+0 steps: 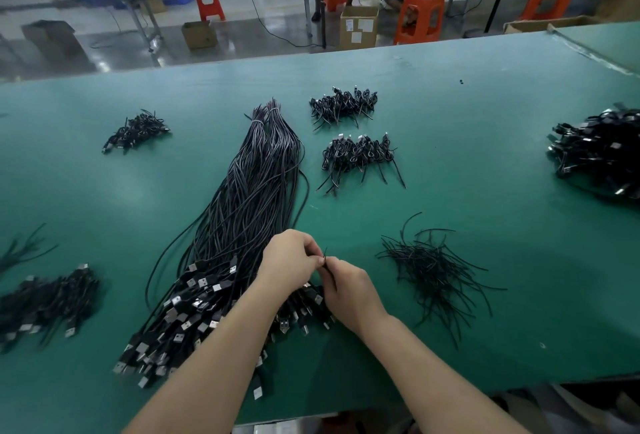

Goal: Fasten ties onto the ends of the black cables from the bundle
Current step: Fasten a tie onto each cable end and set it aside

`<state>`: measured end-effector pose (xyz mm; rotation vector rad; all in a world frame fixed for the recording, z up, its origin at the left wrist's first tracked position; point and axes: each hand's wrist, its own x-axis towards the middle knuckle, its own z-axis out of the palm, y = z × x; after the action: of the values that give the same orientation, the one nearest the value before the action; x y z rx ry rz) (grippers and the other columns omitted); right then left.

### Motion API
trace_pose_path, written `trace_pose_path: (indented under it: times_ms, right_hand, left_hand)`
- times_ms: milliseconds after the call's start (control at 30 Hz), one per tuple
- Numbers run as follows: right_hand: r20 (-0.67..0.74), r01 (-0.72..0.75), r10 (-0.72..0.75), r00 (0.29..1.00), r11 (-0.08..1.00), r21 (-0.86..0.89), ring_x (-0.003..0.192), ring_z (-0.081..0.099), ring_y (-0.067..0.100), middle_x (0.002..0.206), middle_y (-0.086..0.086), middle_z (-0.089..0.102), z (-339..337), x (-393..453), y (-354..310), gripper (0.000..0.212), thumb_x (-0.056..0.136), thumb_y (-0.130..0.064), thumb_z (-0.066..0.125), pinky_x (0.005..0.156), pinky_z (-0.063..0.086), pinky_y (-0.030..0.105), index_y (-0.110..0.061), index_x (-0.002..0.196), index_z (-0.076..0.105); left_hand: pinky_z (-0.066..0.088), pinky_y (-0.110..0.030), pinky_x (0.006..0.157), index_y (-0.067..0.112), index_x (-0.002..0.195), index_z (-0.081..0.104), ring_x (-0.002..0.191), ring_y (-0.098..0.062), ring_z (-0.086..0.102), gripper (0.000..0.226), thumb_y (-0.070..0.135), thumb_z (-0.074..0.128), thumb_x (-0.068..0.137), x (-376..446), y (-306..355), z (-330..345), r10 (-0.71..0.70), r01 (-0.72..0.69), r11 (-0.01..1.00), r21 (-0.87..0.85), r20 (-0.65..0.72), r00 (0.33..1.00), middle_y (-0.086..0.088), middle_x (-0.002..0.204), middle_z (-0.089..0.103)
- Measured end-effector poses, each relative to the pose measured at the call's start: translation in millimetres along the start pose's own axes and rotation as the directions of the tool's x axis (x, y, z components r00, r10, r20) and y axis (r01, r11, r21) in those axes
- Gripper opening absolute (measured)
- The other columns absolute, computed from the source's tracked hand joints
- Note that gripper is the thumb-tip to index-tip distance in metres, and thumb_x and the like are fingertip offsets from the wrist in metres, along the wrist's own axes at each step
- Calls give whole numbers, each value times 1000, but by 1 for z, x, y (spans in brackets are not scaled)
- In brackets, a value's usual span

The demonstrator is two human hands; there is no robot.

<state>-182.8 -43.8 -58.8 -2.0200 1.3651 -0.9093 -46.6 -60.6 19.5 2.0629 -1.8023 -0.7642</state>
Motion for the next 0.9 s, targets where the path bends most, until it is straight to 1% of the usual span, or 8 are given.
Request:
trace_pose_path:
  times_ms: [167,300,367,533,633,767,833,900]
  right_hand:
    - [60,-36,38,997,999,-30,61,45,23,72,6,56,-2,5,-4,27,105,-17,46,57,34,33,-6,83,55]
    - [102,-46,54,993,996,-74,71,60,27,82,10,67,-5,8,-7,15,98,-6,49,64,47,37,-4,92,63]
    - [114,-27,39,993,993,-111,73,62,28,85,13,69,-5,8,-8,15,93,-1,50,62,45,32,-1,95,65]
    - [145,87,-49,988,958,-272,79,64,28,91,12,69,-9,10,-13,19,92,0,48,66,45,28,-2,102,64]
    - [159,133,-77,984,915,-382,77,66,28,89,10,69,-16,11,-19,23,88,1,51,66,51,34,-4,104,66]
    - [98,170,-140,985,877,-450,47,61,23,60,6,65,-24,9,-27,21,63,10,73,39,50,31,-5,78,70]
    - [102,179,-148,984,863,-473,56,65,24,69,8,68,-24,11,-24,19,72,7,68,47,52,32,-5,86,70]
    - [150,136,-71,986,867,-479,75,68,27,88,9,71,-23,15,-19,23,88,-1,52,61,50,33,-6,103,67]
  left_hand:
    - [48,-34,90,25,89,75,88,-13,64,6,21,70,91,-8,-4,10,128,-120,991,61,-153,980,11,86,71]
    - [31,-33,94,27,102,72,102,-10,56,15,29,58,96,-13,-7,14,278,-241,942,232,-142,950,14,102,69]
    - [30,-34,97,30,101,72,102,-9,56,18,35,56,96,-13,-8,12,251,-219,947,236,-119,961,16,100,68]
    - [40,-41,100,29,86,71,80,-12,61,16,35,60,96,-13,-7,6,77,-59,991,120,-152,985,12,81,69]
    - [43,-40,98,29,89,75,99,-15,60,11,32,66,93,-14,-2,5,66,-38,989,142,-199,978,11,96,71]
    - [39,-36,94,27,93,78,115,-18,52,13,32,66,94,-11,4,6,118,-54,962,269,-228,966,8,104,70]
    - [36,-37,96,25,95,78,115,-17,52,12,29,67,94,-10,4,7,120,-81,979,186,-211,970,8,106,71]
    - [34,-36,98,24,97,77,115,-15,52,10,25,66,94,-8,3,8,157,-129,981,146,-200,967,9,107,70]
